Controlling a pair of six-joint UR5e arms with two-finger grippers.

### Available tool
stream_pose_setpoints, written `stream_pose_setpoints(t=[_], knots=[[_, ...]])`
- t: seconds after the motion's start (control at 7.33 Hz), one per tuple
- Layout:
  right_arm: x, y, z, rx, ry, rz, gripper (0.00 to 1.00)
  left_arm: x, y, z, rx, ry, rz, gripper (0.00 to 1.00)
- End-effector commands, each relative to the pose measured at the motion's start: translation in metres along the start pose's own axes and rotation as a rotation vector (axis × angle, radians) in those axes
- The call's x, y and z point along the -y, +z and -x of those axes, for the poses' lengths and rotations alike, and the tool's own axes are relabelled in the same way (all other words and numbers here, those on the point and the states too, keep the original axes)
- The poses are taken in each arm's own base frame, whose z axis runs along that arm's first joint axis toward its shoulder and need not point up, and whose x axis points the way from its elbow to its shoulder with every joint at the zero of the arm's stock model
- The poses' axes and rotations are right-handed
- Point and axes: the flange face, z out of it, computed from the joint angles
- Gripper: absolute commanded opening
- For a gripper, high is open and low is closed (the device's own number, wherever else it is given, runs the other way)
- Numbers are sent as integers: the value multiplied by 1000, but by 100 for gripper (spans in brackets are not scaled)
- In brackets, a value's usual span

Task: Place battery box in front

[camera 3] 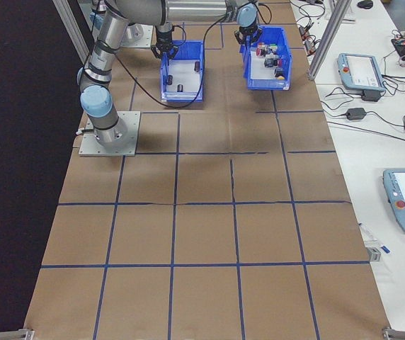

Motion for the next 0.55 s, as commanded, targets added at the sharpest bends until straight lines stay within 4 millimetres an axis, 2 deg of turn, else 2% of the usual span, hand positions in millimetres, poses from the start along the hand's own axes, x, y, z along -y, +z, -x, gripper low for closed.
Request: stream_pose_setpoints(t=[0.0,0.14,0.27,0.41], knots=[[-101,-30,-19,27,21,12,4,-4,-19,-8,-94,12,63,0],[-154,-38,-21,29,10,19,4,-13,-42,-20,-86,10,14,0],[-193,-40,-16,38,22,23,4,-19,-66,-26,-62,4,-15,0],[-227,-44,-10,42,39,28,4,-20,-76,-30,-37,13,-32,0]])
